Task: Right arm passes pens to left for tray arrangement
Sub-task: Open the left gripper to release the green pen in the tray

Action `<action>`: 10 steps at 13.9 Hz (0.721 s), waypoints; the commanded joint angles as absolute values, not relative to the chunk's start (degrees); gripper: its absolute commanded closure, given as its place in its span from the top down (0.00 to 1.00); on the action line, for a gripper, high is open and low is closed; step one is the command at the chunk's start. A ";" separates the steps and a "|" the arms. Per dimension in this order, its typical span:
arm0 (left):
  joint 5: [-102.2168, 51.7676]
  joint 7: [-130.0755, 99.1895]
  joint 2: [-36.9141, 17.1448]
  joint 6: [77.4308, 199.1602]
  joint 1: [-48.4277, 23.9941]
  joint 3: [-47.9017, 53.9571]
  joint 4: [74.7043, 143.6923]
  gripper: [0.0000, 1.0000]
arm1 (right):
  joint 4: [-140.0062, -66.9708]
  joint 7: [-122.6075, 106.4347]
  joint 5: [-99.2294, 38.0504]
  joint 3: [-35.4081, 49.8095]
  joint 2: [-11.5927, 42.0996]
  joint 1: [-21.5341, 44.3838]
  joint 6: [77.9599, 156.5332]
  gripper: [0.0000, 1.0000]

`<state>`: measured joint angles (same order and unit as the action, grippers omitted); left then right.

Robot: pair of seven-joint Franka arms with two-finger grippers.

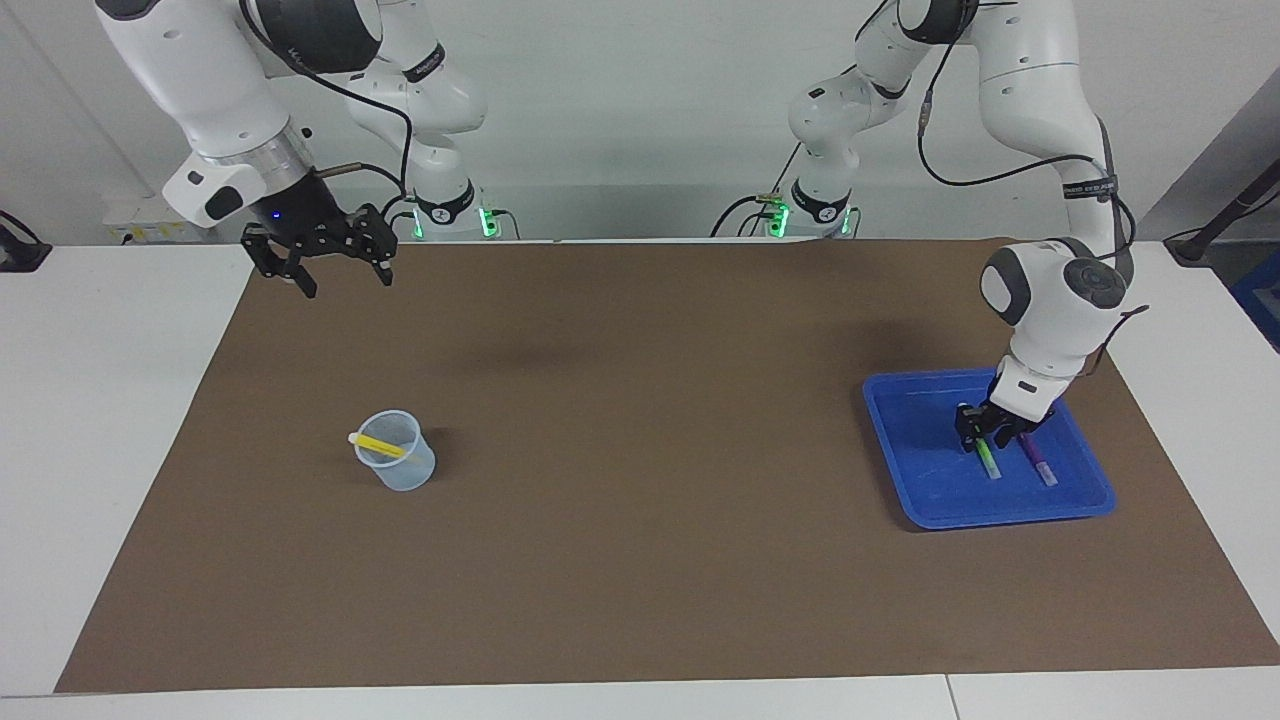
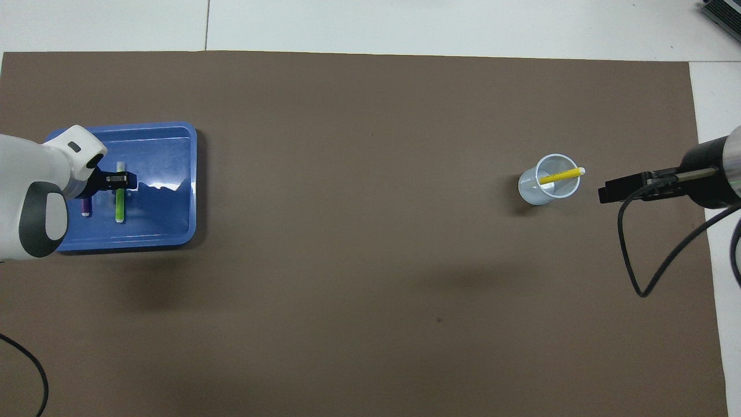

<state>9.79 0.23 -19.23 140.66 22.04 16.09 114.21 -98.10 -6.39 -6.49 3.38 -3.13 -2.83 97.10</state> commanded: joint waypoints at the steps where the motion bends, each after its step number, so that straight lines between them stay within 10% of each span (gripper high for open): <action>1: 10.90 0.44 -17.15 140.45 21.53 16.08 114.00 1.00 | -100.98 -10.10 -5.71 3.87 -3.43 -5.18 100.01 1.00; 10: 6.88 -0.87 -14.33 121.07 18.90 17.31 103.56 1.00 | -102.39 -19.59 -18.26 3.87 5.35 -12.30 105.98 1.00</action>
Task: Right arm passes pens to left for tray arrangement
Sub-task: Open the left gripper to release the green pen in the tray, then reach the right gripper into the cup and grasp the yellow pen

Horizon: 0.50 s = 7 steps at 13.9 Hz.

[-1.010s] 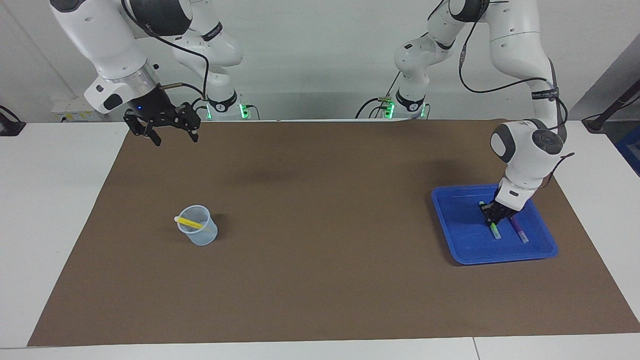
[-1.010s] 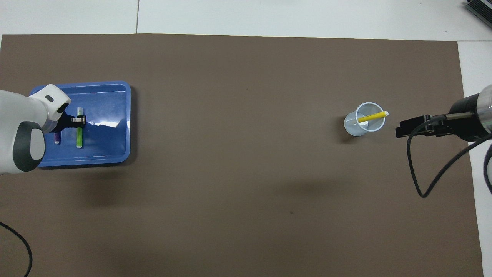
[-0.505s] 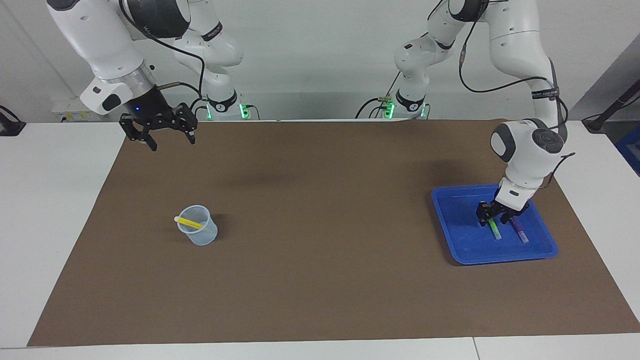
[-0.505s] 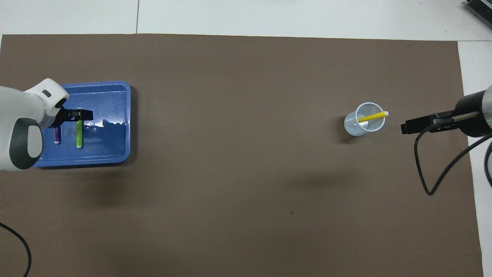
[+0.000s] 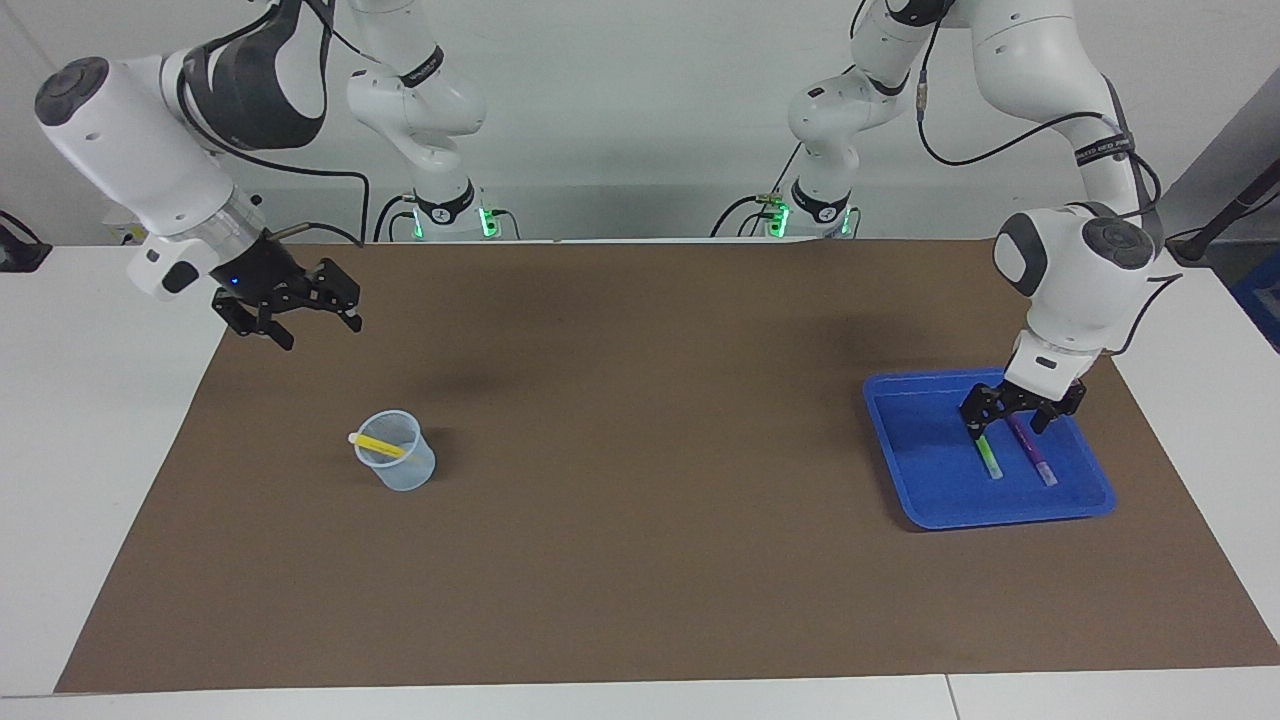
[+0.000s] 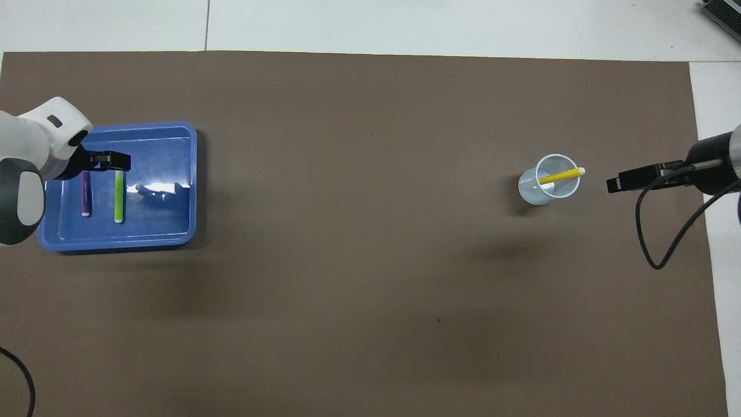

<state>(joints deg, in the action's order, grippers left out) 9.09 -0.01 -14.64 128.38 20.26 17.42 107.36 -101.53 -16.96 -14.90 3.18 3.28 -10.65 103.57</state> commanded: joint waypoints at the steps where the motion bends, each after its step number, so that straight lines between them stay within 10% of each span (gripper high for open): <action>1: 4.59 -2.27 -13.72 116.85 18.81 17.66 101.62 1.00 | -102.57 -19.86 -18.89 3.87 6.75 -12.39 107.39 1.00; 7: 2.37 -13.09 -7.30 101.53 13.37 18.80 98.00 1.00 | -104.50 -19.95 -22.66 3.96 11.94 -12.30 115.04 1.00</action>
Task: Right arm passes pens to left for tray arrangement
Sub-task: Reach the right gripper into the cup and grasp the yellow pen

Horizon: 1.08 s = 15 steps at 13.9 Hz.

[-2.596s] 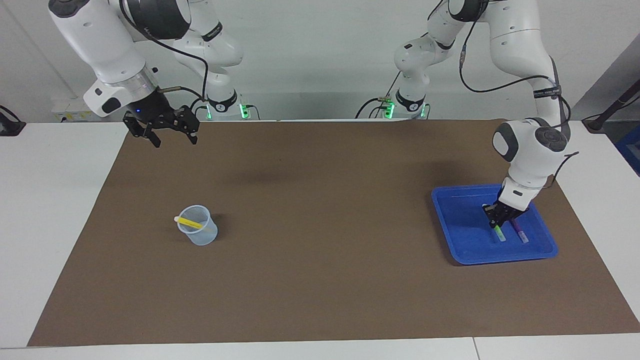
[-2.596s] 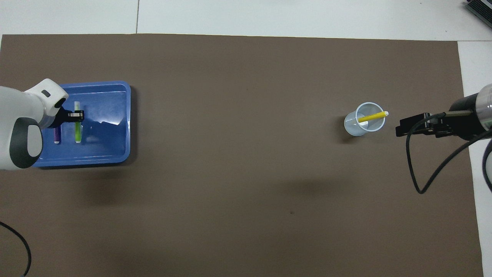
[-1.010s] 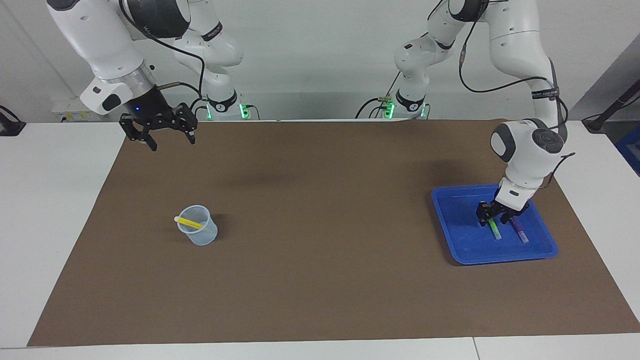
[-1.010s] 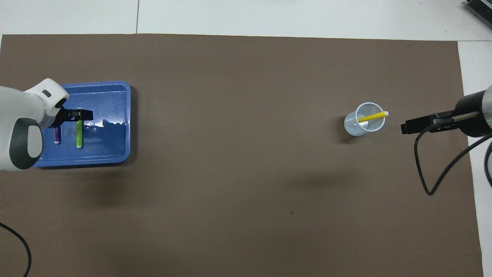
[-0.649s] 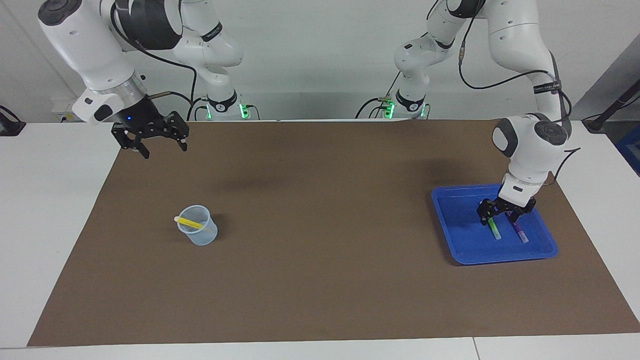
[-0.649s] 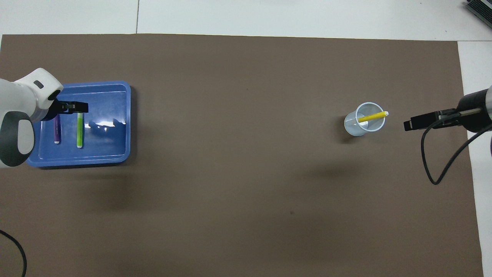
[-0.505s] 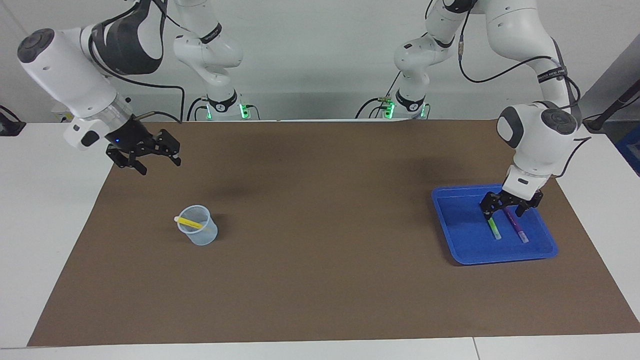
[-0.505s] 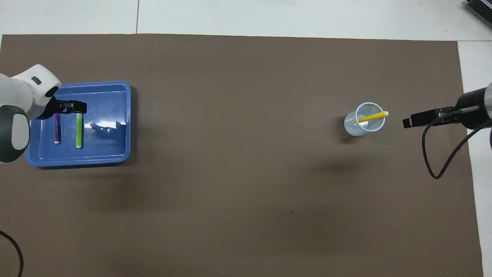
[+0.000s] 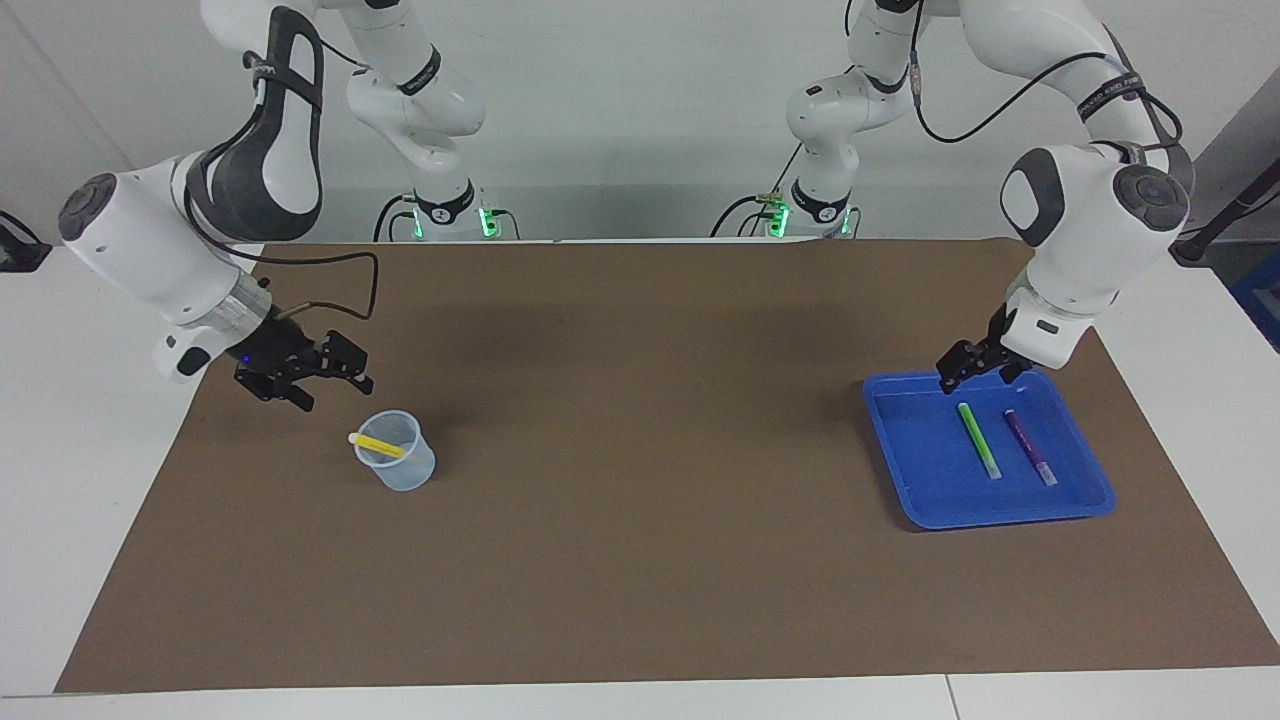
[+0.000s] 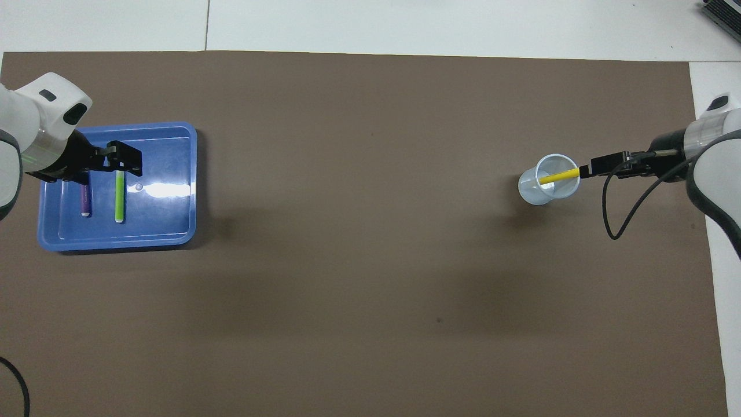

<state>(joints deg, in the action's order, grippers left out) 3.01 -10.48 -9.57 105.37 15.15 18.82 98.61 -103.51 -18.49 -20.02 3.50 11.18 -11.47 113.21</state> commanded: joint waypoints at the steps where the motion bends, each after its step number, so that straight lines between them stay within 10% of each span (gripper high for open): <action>1: 2.37 -13.36 -6.16 100.99 12.66 18.90 98.09 1.00 | -104.50 -20.04 -23.63 3.96 12.48 -12.22 116.01 1.00; 6: 2.37 -13.18 -2.46 99.84 11.95 19.07 98.26 1.00 | -105.29 -20.21 -23.82 3.96 14.41 -12.30 118.82 0.99; 15: 1.49 -12.57 -0.88 99.58 13.53 20.48 98.79 1.00 | -106.61 -21.36 -23.82 3.96 15.29 -13.44 119.71 0.58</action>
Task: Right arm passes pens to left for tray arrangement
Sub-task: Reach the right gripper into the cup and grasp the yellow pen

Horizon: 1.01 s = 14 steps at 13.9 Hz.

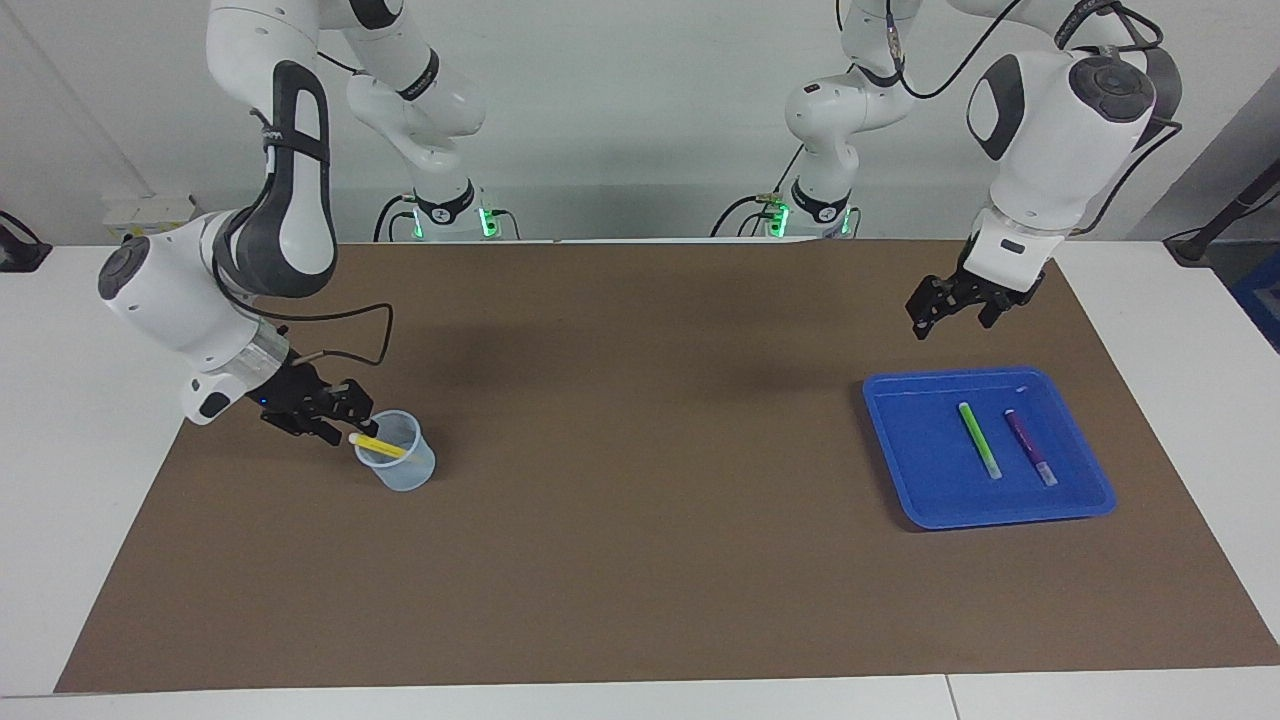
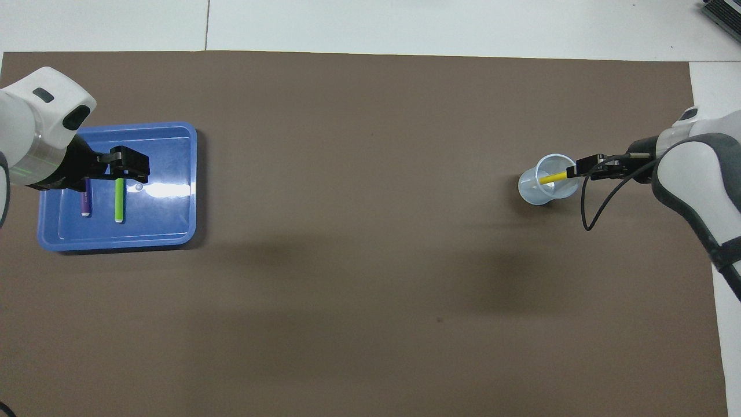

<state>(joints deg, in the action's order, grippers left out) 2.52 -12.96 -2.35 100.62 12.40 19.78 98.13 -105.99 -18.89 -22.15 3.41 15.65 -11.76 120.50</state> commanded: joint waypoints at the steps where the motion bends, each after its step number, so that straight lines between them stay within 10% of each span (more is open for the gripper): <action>1: 1.49 -12.48 -0.88 99.41 13.54 20.13 98.88 1.00 | -106.61 -21.71 -23.82 3.96 15.21 -13.62 119.45 0.57; 14: 1.49 -12.57 1.23 96.94 1.32 6.85 98.35 1.00 | -106.35 -21.62 -25.31 4.13 15.73 -11.95 123.30 0.52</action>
<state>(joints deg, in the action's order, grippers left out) 2.29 -12.72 0.20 97.90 2.57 7.67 98.07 -106.00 -20.10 -23.63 3.96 15.65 -12.10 121.51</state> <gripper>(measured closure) 0.000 0.476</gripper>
